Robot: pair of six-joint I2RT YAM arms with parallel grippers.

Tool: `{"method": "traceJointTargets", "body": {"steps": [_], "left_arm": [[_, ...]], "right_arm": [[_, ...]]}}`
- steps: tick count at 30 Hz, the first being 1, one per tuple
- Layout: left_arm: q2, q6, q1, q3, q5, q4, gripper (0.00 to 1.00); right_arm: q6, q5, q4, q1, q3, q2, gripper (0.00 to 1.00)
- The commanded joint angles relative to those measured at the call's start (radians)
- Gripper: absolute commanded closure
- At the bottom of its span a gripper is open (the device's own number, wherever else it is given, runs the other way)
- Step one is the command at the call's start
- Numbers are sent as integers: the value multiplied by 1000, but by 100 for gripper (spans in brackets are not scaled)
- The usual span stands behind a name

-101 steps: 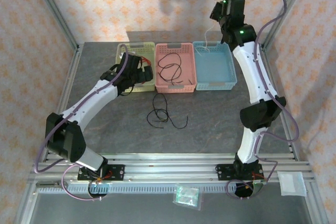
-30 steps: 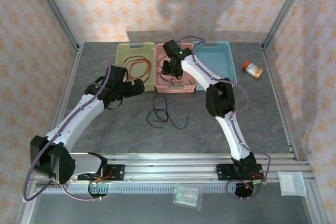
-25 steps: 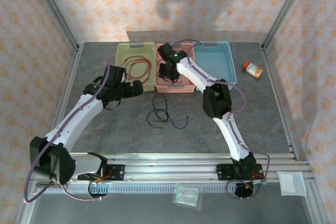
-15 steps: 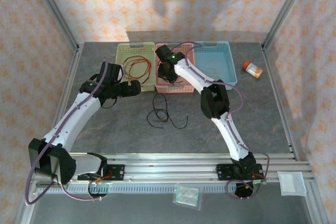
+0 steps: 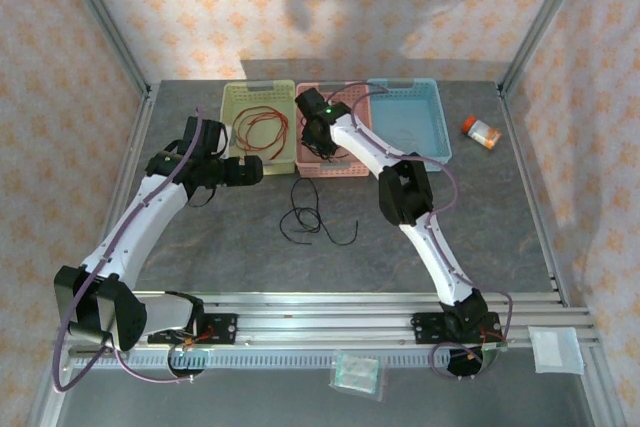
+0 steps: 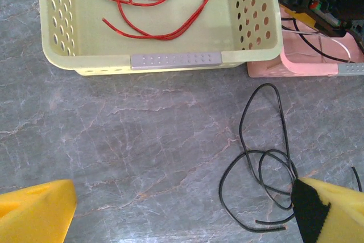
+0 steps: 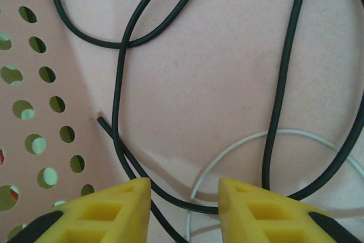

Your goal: Untangle the cables

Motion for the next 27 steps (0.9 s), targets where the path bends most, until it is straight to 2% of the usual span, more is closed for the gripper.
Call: {"method": "traceJointTargets", "body": {"steps": [1,21,27], "left_arm": [[-21,33,13,24,14,-33,2],[-20,32,20,25,14,-37,1],[-17,34,20,28,13,-39,2]], "right_arm": [[27,53,3,-8,36,13,64],[28,27,-10,-18,34,80,64],[18,18,-36,-19,18,98,69]]}}
